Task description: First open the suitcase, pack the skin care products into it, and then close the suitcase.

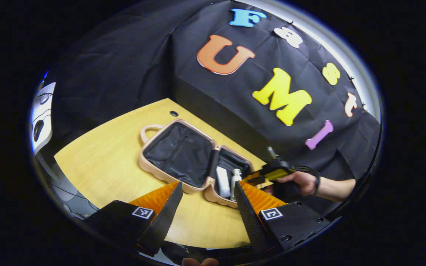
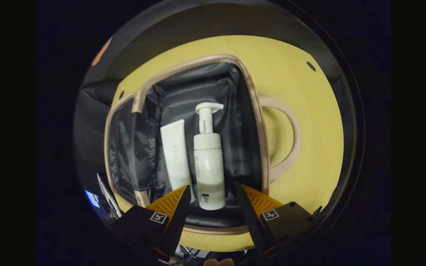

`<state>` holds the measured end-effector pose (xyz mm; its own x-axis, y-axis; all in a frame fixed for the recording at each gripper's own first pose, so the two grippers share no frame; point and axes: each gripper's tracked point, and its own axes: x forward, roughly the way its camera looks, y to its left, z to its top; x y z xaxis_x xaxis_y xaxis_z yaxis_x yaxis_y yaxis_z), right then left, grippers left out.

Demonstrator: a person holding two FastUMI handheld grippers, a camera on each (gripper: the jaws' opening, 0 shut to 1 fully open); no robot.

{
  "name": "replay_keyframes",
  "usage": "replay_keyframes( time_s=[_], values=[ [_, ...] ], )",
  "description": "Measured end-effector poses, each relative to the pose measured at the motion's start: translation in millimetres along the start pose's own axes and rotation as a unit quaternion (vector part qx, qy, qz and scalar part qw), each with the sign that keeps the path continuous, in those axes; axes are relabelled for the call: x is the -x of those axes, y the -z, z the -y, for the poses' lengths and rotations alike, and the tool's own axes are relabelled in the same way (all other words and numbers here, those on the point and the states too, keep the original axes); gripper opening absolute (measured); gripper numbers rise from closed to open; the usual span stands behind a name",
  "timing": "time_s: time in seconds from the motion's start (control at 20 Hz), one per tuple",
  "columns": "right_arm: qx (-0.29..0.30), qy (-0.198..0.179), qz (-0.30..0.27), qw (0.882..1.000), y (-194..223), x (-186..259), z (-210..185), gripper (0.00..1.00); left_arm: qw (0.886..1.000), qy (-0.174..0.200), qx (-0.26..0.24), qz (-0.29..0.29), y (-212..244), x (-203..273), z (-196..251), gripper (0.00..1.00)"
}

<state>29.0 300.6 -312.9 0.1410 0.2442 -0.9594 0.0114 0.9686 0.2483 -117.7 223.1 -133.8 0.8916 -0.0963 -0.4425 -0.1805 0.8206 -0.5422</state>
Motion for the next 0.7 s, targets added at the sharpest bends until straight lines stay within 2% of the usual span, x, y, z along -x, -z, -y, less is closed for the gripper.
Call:
replay_keyframes(
  time_s=[0.1, 0.25, 0.3, 0.35, 0.45, 0.55, 0.7],
  values=[
    [0.046, -0.026, 0.035, 0.998, -7.4, 22.9, -2.9, 0.72, 0.999, 0.017, 0.027, 0.022, -15.9, -7.4, -16.4, 0.90],
    [0.110, -0.036, 0.111, 0.987, -25.0, 68.0, 0.8, 0.76, 0.992, 0.039, 0.111, 0.039, -41.3, -29.4, -50.0, 0.90],
    [0.124, -0.050, 0.140, 0.981, -30.6, 88.3, -4.9, 0.71, 0.988, 0.040, 0.142, 0.036, -46.0, -37.9, -62.7, 0.89],
    [0.141, -0.067, 0.170, 0.973, -35.3, 107.1, -12.0, 0.76, 0.986, 0.030, 0.158, 0.040, -51.3, -49.1, -82.8, 0.90],
    [0.176, -0.090, 0.229, 0.953, -41.0, 142.1, -18.7, 0.76, 0.987, 0.014, 0.152, 0.049, -62.5, -73.1, -120.2, 0.90],
    [0.197, -0.109, 0.274, 0.935, -36.4, 172.2, -18.4, 0.76, 0.987, 0.026, 0.150, 0.056, -71.2, -93.0, -139.9, 0.90],
    [0.229, -0.146, 0.279, 0.921, -18.9, 190.8, -14.7, 0.76, 0.977, 0.045, 0.203, 0.054, -81.9, -120.5, -166.6, 0.90]
  ],
)
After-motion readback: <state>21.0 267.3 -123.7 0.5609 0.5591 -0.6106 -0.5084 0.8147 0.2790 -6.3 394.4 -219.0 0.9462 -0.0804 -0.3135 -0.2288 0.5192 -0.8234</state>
